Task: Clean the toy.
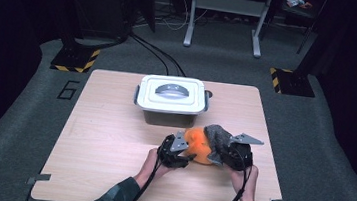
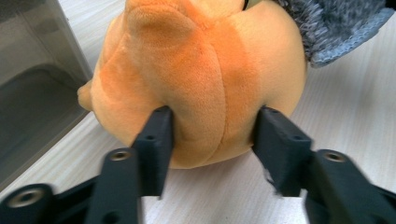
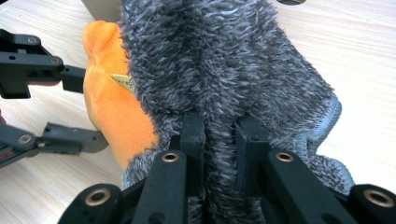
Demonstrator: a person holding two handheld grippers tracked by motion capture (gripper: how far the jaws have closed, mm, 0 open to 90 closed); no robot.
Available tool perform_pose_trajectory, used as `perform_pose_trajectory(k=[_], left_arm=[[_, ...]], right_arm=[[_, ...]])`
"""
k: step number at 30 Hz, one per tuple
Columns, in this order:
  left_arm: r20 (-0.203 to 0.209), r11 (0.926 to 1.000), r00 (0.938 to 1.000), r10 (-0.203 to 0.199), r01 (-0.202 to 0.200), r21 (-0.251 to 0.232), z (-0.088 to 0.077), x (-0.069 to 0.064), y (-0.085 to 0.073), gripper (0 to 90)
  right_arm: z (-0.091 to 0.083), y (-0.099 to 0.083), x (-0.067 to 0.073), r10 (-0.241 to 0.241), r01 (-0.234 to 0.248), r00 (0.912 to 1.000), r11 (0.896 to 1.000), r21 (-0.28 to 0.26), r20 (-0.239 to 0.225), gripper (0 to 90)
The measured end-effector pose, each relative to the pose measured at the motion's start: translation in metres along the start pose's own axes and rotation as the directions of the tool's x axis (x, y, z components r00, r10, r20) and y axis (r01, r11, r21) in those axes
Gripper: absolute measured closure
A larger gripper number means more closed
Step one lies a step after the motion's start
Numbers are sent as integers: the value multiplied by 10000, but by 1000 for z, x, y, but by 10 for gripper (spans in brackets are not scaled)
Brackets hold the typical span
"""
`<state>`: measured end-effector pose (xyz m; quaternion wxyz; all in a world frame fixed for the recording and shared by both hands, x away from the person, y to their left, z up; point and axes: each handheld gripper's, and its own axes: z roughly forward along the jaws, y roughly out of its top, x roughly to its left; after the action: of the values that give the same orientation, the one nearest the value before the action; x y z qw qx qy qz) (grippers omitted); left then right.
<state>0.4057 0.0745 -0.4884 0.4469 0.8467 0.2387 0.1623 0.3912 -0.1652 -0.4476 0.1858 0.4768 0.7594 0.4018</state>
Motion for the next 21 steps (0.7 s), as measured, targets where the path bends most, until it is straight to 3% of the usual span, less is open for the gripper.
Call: perform_pose_trajectory(k=[4, 5, 9, 16, 18, 21], left_arm=[[-104, 10000, 9999, -28, 28, 3, 0, 0, 1, 701], [-105, 10000, 9999, 18, -18, 10, -1, 0, 2, 719], [39, 9989, 9991, -411, 412, -214, -3, -1, 3, 747], [472, 9890, 9881, -1467, 1474, -124, -12, 0, 13, 755], [605, 9872, 9855, -1584, 1592, -85, -14, 0, 16, 755], [623, 9861, 9842, -1656, 1659, 1, -13, 0, 15, 754]], right_arm=[[-1, -1, -1, 79, -79, 10000, 9998, -161, 54, 760], [-2, -1, -1, 93, -92, 9999, 9998, -162, 78, 759], [-13, 0, 2, 89, -81, 9998, 9992, -397, 186, 760], [-34, 15, 25, -631, 616, 9979, 9943, -866, -154, 760], [-33, 20, 35, -961, 933, 9949, 9920, -852, -291, 760], [-17, 23, 44, -1315, 1305, 9909, 9909, -344, -283, 759]])
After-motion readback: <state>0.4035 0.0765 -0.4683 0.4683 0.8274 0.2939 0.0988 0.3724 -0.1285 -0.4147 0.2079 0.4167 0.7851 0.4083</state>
